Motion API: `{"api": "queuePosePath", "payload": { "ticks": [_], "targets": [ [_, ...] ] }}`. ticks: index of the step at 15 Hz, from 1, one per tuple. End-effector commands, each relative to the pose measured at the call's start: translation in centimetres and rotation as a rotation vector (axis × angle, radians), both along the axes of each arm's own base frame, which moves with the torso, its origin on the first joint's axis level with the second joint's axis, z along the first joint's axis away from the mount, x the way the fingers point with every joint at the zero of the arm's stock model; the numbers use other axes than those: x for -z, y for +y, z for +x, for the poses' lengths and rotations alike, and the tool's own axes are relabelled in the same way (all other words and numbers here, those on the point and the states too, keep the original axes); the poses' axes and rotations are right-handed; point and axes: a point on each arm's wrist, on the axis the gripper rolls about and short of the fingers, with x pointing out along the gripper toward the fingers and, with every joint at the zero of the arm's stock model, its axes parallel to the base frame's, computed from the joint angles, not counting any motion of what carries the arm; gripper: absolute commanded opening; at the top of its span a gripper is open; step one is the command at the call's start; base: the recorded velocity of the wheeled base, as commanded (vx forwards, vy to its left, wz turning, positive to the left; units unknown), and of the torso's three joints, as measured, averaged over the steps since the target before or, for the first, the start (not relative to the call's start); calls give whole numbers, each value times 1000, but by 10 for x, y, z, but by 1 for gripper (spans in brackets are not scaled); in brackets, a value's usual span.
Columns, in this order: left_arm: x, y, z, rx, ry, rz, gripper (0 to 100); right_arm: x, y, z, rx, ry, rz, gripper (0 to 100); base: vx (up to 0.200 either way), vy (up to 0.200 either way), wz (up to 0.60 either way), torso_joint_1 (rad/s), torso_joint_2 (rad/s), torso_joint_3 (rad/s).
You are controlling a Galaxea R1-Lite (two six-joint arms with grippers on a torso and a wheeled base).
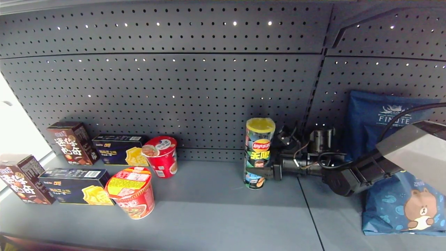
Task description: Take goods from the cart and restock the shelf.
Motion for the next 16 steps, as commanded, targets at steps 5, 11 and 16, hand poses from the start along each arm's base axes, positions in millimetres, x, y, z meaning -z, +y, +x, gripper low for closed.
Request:
{"api": "queuePosePath", "payload": {
  "ticks": [5,11,16],
  "targets": [
    [3,0,0,-3,9,2,0,15,11,11,-4,17,-2,100,0,0,0,0,0,0],
    [7,0,1,0,24,4,0,5,19,4,11,-3,13,0,0,0,0,0,0,0],
    [10,0,-2,0,9,2,0,-39,40,-62,77,17,85,0,0,0,0,0,0,0]
  ]
}}
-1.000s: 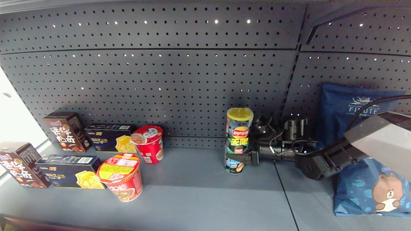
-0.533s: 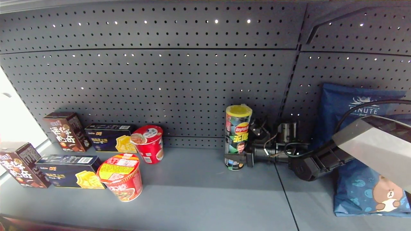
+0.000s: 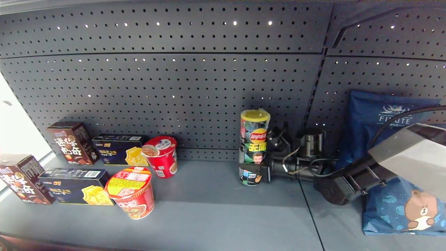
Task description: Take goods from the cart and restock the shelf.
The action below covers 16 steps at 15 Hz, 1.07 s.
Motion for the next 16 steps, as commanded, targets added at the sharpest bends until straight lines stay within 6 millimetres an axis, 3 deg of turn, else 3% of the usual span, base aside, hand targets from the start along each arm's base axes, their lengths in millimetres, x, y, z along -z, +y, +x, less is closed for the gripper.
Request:
{"api": "queuePosePath", "payload": {
  "ticks": [1,4,7,8,13,16],
  "targets": [
    [0,0,-2,0,-14,-2,0,-42,9,-52,22,-17,72,0,0,0,0,0,0,0],
    [1,1,-5,5,-31,-4,0,-64,-6,-104,89,-34,69,0,0,0,0,0,0,0],
    [10,1,-8,5,-31,-4,0,-53,-23,-132,164,-64,18,0,0,0,0,0,0,0],
    [17,1,-9,2,-26,-3,0,-41,-30,-147,155,-57,14,0,0,0,0,0,0,0],
    [7,1,-7,1,-33,3,0,-8,-26,-169,156,-35,40,0,0,0,0,0,0,0],
    [3,2,-6,-24,-38,7,0,8,-20,-164,154,-37,46,0,0,0,0,0,0,0]
  ]
}}
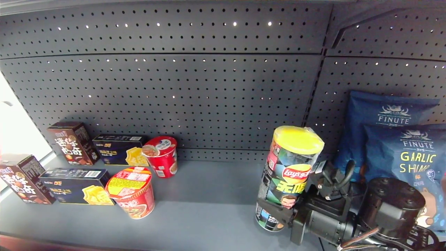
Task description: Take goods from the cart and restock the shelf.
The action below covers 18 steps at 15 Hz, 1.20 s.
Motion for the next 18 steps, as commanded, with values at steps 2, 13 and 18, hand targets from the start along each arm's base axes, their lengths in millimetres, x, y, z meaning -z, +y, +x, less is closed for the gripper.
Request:
{"api": "queuePosePath", "payload": {
  "ticks": [2,13,18],
  "targets": [
    [-4,0,0,-23,-5,2,0,28,8,7,-3,38,-42,0,0,0,0,0,0,0],
    [1,0,1,-31,8,4,0,53,17,12,31,75,-91,0,0,0,0,0,0,0],
    [6,0,1,-32,21,6,0,56,21,6,30,82,-104,0,0,0,0,0,0,0]
  ]
}}
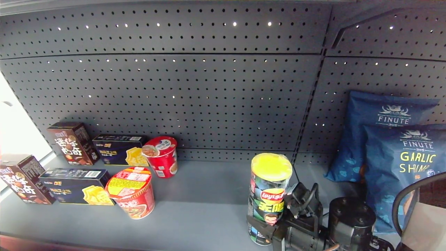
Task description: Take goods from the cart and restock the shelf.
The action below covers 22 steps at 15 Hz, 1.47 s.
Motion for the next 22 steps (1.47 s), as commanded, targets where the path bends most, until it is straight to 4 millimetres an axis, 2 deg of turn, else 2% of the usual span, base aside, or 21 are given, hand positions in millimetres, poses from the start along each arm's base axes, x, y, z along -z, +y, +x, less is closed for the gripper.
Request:
{"api": "queuePosePath", "payload": {
  "ticks": [1,2,5,7,10,13,16,18,20,22],
  "targets": [
    [1,0,0,0,2,0,0,4,0,-1,-4,16,-16,0,0,0,0,0,0,0],
    [1,0,0,0,1,0,0,6,-2,-3,-2,22,-23,100,0,0,0,0,0,0],
    [1,0,0,0,-1,0,0,6,-8,-9,-2,36,-39,100,0,0,0,0,0,0],
    [1,0,-1,0,-2,0,0,-2,-16,-17,-1,27,-30,100,0,0,0,0,0,0],
    [6,1,-5,-2,-23,-3,0,-16,-51,-48,38,28,-43,100,0,0,0,0,0,0],
    [10,2,-17,-12,-10,0,0,-44,-64,-60,79,-90,33,100,0,0,0,0,0,0],
    [-1,3,-24,-12,-42,-4,0,-65,-78,-53,151,-250,25,100,0,0,0,0,0,0],
    [-6,3,-26,-9,-57,-6,0,-75,-88,-51,198,-297,31,100,0,0,0,0,0,0],
    [-12,4,-27,0,-70,-9,0,-86,-101,-62,222,-335,20,100,0,0,0,0,0,0],
    [-13,5,-26,34,-69,-10,0,-100,-118,-88,209,-303,-37,100,0,0,0,0,0,0]
  ]
}}
